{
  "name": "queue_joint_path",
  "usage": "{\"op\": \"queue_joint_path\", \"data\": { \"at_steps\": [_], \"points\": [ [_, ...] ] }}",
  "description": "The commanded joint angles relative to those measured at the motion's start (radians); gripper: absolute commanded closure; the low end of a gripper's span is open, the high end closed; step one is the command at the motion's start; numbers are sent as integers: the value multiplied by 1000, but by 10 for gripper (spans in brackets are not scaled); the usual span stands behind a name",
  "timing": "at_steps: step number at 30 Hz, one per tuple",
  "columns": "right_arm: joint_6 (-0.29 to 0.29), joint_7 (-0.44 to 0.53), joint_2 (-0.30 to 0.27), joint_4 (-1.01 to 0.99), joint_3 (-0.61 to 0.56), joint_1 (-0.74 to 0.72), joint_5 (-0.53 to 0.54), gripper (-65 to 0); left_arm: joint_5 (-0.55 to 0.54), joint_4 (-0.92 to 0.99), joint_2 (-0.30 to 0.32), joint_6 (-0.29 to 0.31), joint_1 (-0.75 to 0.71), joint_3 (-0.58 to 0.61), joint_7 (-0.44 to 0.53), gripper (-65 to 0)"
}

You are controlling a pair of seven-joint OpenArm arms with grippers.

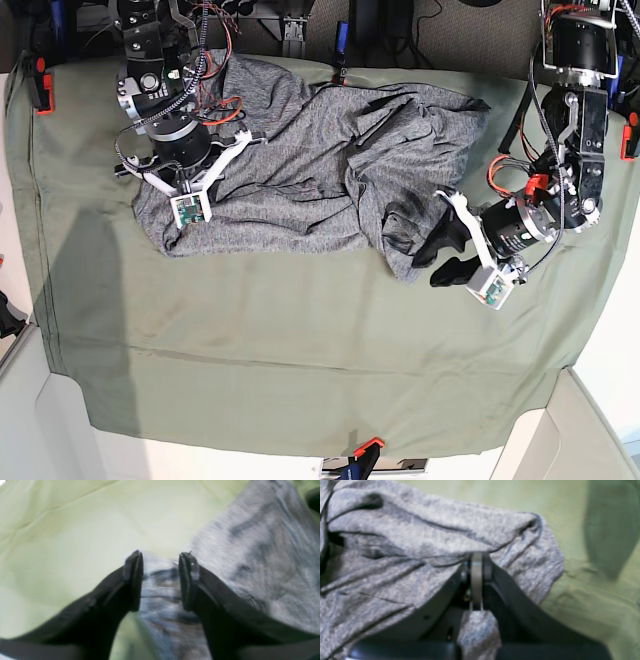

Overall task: Fold the T-shirt properly
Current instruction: 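Press the folded side down with the left gripper, holding the shirt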

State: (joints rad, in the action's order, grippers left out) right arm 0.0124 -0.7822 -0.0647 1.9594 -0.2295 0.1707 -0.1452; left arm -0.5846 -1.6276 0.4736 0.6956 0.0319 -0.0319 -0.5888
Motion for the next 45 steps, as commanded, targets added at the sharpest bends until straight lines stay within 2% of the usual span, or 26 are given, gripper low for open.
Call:
{"op": "queue_joint_path", "data": {
  "at_steps": [1, 4, 7, 11, 13, 17, 18, 19, 22, 31, 32, 35, 36, 45],
  "points": [
    [0, 23, 1, 17, 1, -10, 0, 0, -16, 24, 11, 3, 40, -6, 27, -313],
    [0, 23, 1, 17, 1, -10, 0, 0, -18, 132, 11, 3, 92, 14, 39, -331],
    [0, 23, 1, 17, 1, -10, 17, 0, -16, 203, 11, 3, 122, 95, 40, -331],
    [0, 23, 1, 17, 1, -9, 23, 0, 56, 241, 9, 3, 148, 190, 87, -331],
    [0, 19, 1, 17, 1, -9, 22, 0, 83, 243, 8, -6, 148, 198, 116, -331],
    [3, 19, 1, 17, 1, -10, 23, 0, 97, 243, 6, -3, 148, 197, 113, -324],
    [3, 20, 1, 17, 1, -10, 23, 0, 100, 243, 6, -3, 148, 197, 109, -288],
    [3, 20, 1, 17, 1, -10, 23, 0, 100, 243, 6, -3, 148, 197, 106, -225],
    [3, 19, 1, 17, 1, -10, 22, 0, 99, 243, 6, 3, 148, 197, 106, -7],
    [3, 19, 1, 17, 1, -9, 23, 0, 61, 241, 21, 3, 149, 197, 106, 0],
    [4, 18, 1, 17, 1, -9, 23, 0, 55, 241, 26, 3, 151, 197, 106, -52],
    [3, 15, 1, 17, 1, -8, 23, 0, 52, 241, 45, 3, 153, 196, 106, -354],
    [3, 15, 1, 17, 1, -8, 22, 0, 51, 241, 45, 3, 154, 196, 105, -408],
    [3, 15, 1, 17, 1, -7, 23, 0, 96, 244, -1, -11, 153, 196, 72, -420]
  ]
}}
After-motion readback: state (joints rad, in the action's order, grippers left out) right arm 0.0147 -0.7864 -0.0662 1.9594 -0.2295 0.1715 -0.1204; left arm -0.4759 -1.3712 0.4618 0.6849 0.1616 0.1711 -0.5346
